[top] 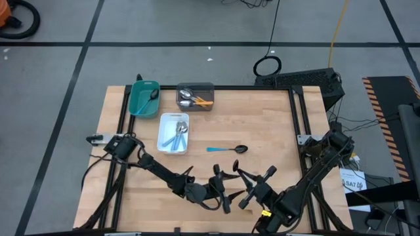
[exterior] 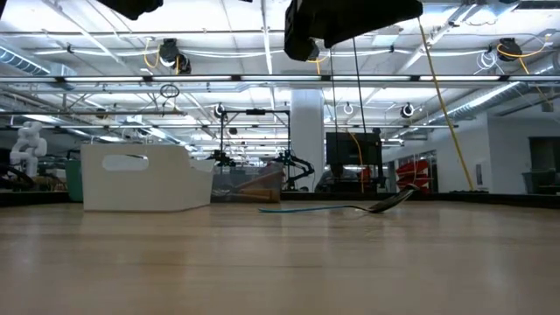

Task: Sort silverware by color (type)
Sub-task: Put the bottom blue spoon into the green bin

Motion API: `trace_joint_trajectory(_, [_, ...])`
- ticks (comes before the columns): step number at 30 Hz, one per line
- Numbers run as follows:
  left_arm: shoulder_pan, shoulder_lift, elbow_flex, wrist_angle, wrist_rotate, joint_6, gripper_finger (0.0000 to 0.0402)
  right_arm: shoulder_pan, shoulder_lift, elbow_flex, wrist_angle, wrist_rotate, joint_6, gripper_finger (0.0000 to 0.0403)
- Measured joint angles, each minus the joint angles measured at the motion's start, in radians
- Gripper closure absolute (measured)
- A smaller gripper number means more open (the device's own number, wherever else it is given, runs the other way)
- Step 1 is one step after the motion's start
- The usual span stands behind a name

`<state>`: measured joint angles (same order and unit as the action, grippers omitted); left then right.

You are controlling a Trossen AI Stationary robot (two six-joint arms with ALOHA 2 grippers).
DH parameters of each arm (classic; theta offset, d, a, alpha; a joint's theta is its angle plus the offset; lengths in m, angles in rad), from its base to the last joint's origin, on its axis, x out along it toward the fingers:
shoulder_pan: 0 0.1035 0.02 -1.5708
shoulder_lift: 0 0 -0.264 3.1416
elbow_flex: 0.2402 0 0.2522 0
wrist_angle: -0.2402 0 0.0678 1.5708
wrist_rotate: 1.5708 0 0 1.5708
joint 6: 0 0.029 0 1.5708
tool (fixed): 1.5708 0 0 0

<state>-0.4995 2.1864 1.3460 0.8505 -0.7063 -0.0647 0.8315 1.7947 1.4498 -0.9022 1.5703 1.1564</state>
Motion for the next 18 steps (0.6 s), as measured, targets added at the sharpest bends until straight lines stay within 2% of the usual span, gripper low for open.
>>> trace_joint_trajectory(7, [0.014, -0.001, 0.000, 0.020, 0.001, -0.022, 0.0126, -0.027, 0.000, 0.000, 0.023, 0.000, -0.032, 0.0394])
trace_joint_trajectory(18, [0.027, -0.001, 0.000, 0.039, 0.067, -0.023, 0.0126, -0.036, 0.000, 0.000, 0.118, 0.000, -0.153, 0.0394])
